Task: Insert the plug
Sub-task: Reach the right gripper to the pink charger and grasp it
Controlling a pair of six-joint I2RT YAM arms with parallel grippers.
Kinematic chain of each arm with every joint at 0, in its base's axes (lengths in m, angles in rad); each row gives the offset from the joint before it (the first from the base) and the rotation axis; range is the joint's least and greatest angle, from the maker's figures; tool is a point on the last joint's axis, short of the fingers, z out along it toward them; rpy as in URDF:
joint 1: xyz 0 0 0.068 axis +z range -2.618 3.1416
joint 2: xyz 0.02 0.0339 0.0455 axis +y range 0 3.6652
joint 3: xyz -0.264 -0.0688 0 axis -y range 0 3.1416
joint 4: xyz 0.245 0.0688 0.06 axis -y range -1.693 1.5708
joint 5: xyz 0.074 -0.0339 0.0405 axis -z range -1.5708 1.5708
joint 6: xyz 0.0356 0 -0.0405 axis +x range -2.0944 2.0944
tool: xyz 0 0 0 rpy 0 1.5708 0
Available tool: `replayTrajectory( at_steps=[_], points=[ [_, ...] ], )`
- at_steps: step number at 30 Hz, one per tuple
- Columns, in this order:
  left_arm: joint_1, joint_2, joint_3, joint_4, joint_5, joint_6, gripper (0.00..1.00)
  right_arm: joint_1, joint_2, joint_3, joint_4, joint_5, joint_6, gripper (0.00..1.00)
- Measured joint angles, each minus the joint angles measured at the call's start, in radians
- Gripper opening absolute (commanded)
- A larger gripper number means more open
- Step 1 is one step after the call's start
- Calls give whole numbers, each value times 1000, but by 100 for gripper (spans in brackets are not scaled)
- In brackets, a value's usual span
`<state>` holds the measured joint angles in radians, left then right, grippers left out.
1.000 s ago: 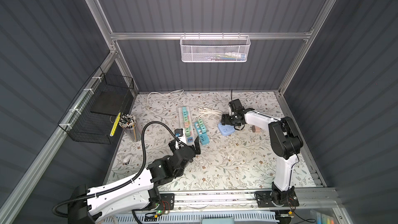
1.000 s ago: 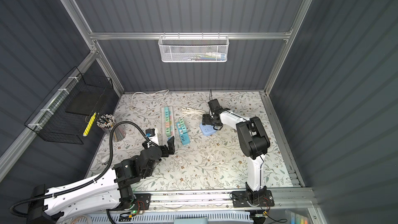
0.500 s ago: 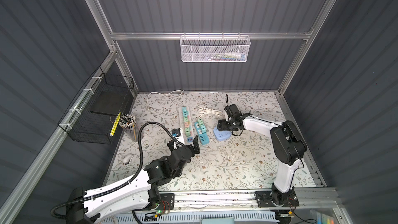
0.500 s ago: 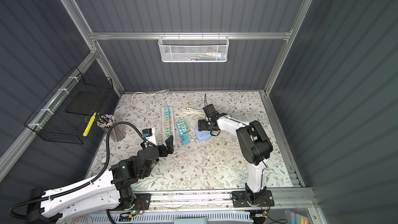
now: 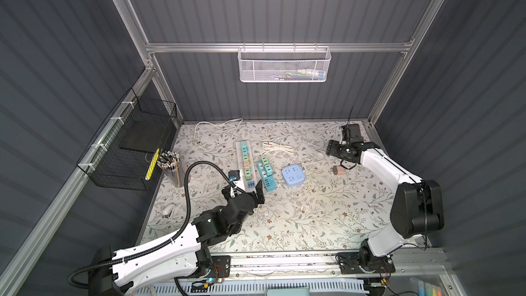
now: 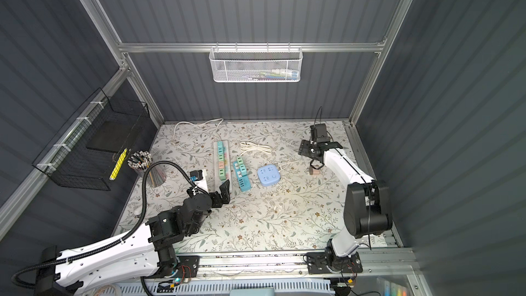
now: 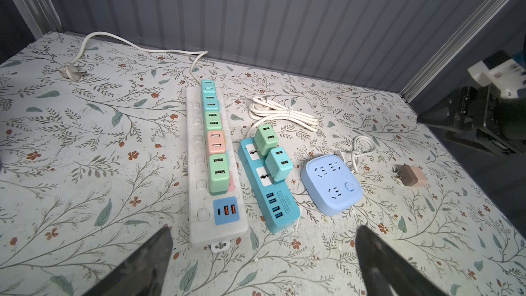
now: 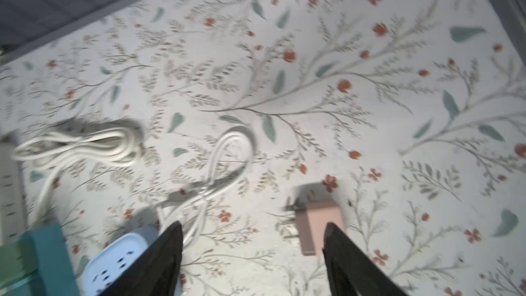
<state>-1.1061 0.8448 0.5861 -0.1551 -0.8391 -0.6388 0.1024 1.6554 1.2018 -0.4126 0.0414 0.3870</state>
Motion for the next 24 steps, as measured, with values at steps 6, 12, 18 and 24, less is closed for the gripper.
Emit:
replayTrajectory(
  at_steps=[6, 12, 18, 24],
  points=[
    [0, 14, 0, 20, 7, 8, 100, -63, 95, -5, -75, -21, -53, 70],
    [2, 55, 16, 22, 15, 33, 100, -85, 140, -5, -110, -80, -82, 70],
    [2, 70, 34, 35, 31, 45, 100, -90, 159, -5, -136, -122, -88, 60],
    [2, 70, 42, 35, 38, 56, 100, -90, 160, -8, -135, -141, -84, 56]
  ],
)
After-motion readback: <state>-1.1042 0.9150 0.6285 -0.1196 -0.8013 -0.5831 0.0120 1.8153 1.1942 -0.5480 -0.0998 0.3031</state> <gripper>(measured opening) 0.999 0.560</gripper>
